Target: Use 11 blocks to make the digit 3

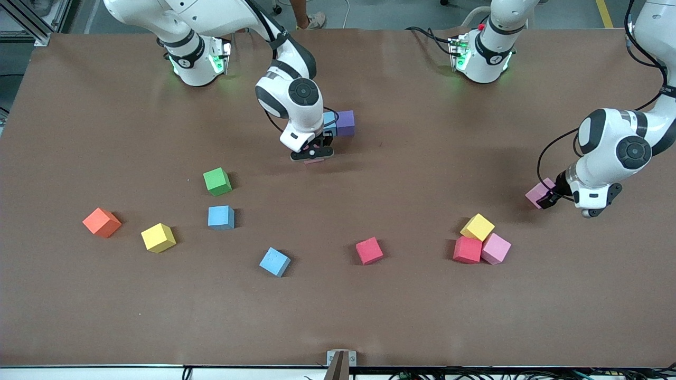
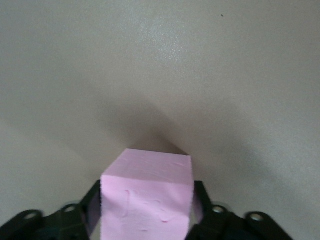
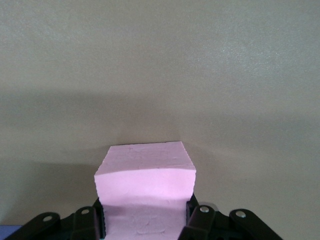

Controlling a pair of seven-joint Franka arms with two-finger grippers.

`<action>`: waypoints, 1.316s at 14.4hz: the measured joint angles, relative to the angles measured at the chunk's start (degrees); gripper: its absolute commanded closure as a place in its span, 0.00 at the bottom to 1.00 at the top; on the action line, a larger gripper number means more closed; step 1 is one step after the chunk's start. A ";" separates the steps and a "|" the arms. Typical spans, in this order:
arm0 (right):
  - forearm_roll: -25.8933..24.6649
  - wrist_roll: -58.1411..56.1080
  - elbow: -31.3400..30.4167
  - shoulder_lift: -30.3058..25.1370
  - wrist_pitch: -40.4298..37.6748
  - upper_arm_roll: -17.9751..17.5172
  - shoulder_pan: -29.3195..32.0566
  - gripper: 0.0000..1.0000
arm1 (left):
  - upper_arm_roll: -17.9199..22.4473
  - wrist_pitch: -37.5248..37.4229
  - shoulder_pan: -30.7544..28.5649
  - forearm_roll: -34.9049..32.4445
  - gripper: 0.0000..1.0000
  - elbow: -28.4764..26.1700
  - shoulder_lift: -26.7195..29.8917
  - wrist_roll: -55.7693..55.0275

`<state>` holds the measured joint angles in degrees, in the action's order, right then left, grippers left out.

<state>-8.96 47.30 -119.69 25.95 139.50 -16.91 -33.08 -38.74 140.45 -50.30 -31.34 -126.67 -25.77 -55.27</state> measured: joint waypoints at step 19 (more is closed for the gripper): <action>0.33 0.00 -1.01 -0.20 -0.11 -1.06 0.00 0.60 | -17.02 -17.92 4.64 9.25 0.88 17.83 1.31 -32.87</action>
<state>-8.63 47.31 -120.69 25.74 139.39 -17.96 -33.09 -55.77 122.53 -45.66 -22.09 -108.83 -24.46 -88.15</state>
